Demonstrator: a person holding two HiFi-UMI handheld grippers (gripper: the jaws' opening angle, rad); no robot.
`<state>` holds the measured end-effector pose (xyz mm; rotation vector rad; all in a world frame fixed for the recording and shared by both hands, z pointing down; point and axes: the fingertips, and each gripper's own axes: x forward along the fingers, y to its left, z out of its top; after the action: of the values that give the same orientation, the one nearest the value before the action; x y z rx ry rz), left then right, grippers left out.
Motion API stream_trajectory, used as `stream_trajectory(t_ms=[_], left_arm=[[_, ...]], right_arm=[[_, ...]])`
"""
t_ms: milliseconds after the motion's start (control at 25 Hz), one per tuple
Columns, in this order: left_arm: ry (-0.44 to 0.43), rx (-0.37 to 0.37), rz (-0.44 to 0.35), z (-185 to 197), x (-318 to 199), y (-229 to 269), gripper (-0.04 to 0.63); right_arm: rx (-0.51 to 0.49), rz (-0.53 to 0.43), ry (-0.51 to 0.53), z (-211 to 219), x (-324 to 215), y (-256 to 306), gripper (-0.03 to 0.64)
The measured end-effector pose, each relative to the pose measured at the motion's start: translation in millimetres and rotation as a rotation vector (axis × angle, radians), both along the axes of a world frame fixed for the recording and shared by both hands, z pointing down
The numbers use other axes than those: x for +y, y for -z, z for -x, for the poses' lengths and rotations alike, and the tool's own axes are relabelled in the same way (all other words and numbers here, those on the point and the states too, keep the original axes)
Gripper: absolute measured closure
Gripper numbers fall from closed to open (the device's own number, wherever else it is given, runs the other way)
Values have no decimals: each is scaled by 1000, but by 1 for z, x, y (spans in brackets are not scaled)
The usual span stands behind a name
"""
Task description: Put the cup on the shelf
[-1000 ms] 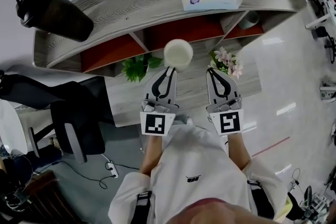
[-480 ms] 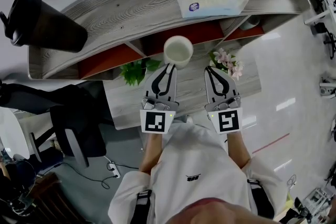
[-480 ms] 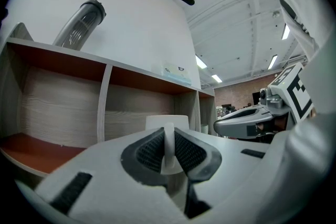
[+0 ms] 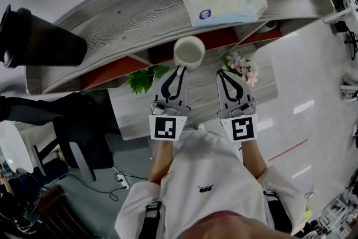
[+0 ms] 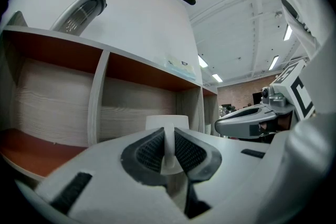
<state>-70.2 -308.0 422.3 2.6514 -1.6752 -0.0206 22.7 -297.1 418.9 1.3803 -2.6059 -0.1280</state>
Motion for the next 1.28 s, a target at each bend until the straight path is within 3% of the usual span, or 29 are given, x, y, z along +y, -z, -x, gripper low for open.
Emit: stream_trajectory(t_ms=[1280], left_arm=[[17,2,10,-9,-40,-9,541]], right_arm=[[6,5,-4,2,-25,-4,586]])
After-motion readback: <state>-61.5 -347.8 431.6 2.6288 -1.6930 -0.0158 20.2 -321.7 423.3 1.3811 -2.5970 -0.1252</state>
